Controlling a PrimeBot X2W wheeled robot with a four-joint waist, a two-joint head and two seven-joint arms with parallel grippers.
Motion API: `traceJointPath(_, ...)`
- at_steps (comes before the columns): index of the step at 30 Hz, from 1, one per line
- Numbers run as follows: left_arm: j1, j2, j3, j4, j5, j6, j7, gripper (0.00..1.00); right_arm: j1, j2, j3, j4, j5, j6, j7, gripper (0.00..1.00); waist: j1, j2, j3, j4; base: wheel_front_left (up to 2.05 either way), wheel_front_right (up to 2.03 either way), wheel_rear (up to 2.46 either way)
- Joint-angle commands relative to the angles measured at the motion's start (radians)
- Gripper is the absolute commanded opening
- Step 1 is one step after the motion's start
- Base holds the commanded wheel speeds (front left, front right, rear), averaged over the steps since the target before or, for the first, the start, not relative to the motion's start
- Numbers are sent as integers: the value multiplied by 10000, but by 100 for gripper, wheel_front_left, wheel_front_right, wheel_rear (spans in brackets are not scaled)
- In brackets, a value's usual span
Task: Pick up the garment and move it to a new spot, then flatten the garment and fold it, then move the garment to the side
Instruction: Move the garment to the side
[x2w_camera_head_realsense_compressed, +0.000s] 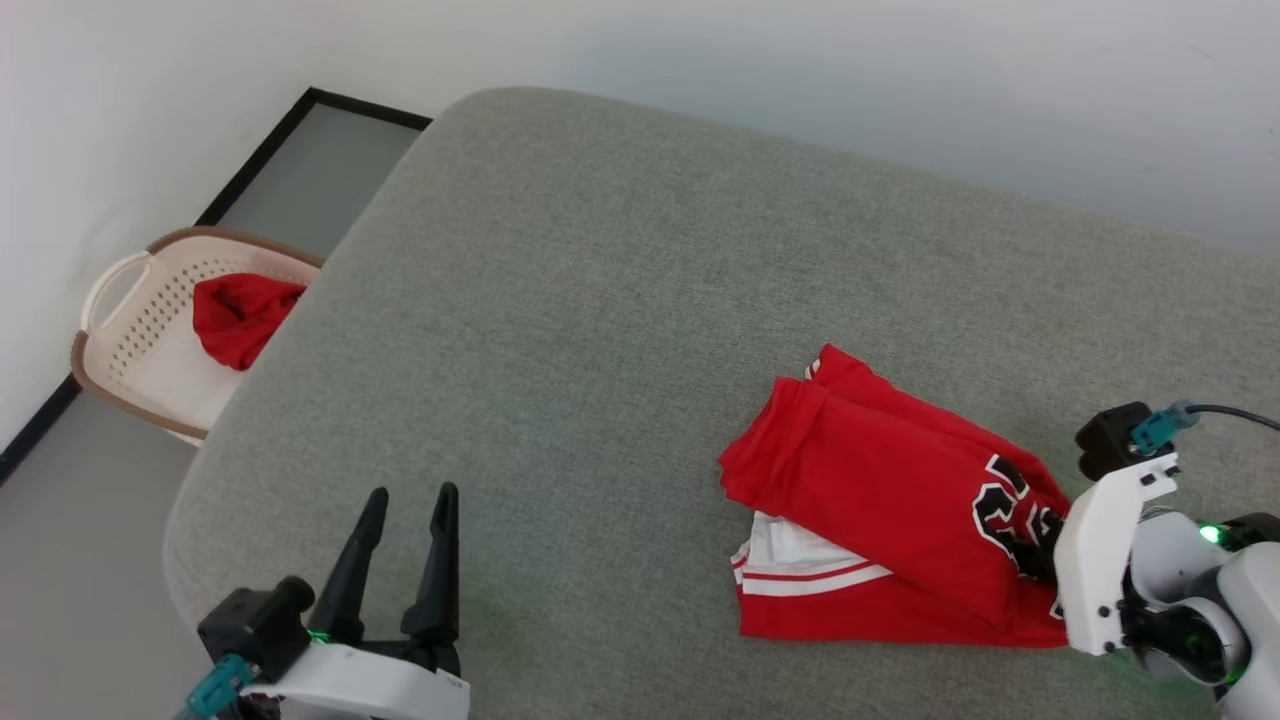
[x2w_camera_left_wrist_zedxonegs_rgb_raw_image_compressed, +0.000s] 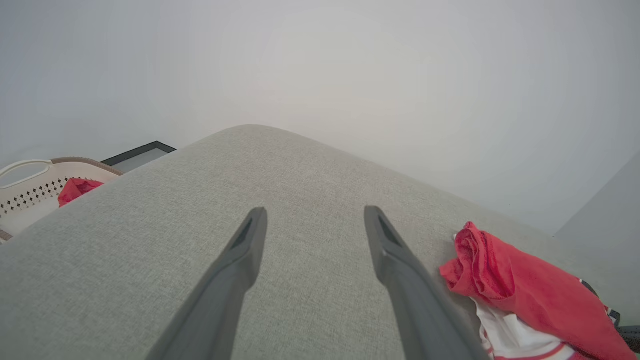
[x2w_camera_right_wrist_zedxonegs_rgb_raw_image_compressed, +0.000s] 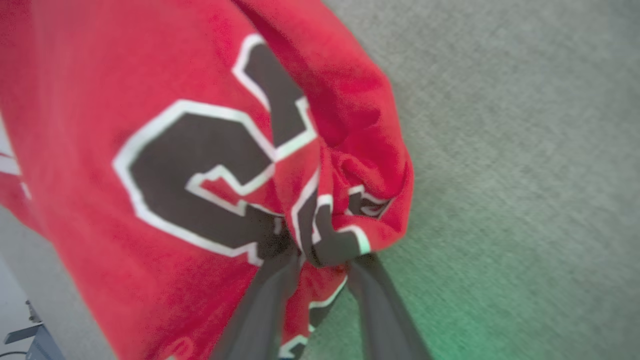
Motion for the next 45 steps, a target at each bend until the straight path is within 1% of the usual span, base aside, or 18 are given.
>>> traceJointPath(1, -109, 7, 0, -13, -50, -30, 5, 100, 345, 93, 385, 284, 150, 2, 109, 0, 0, 0, -12, -62, 0, 0, 0)
traceJointPath(6, -97, 65, 68, -28, -45, -30, 5, 100, 97, -258, 310, 214, 488, -7, -85, 0, 0, 0, -40, -254, 0, 0, 0)
traceJointPath(7, -97, 65, 68, -28, -45, -30, 5, 100, 97, -258, 310, 214, 488, -7, -85, 0, 0, 0, -40, -254, 0, 0, 0)
traceJointPath(12, -171, 63, 75, -62, 16, -30, 5, 100, -252, -628, 72, 169, 583, -13, -399, 0, 0, 0, -50, -464, 0, 0, 0)
traceJointPath(19, -283, 74, -86, -137, 121, -30, 5, 100, -765, -1139, -3, 199, 711, -4, -585, 0, 0, 0, -67, -805, 0, 0, 0)
traceJointPath(31, -583, 15, -227, -389, 308, -30, 3, 100, -1799, -2735, 140, 384, 769, -4, -657, 0, 0, 0, 312, -1506, 0, 0, 0)
traceJointPath(37, -878, 5, -253, -589, 416, -30, 5, 100, -2362, -3621, 116, 527, 743, -4, -856, 0, 0, 0, 789, -1895, 0, 0, 0)
traceJointPath(45, -1416, -37, -333, -908, 580, -30, 5, 100, -3273, -4740, 363, 911, 250, -4, -1389, 0, 0, 0, 1531, -2264, 0, 0, 0)
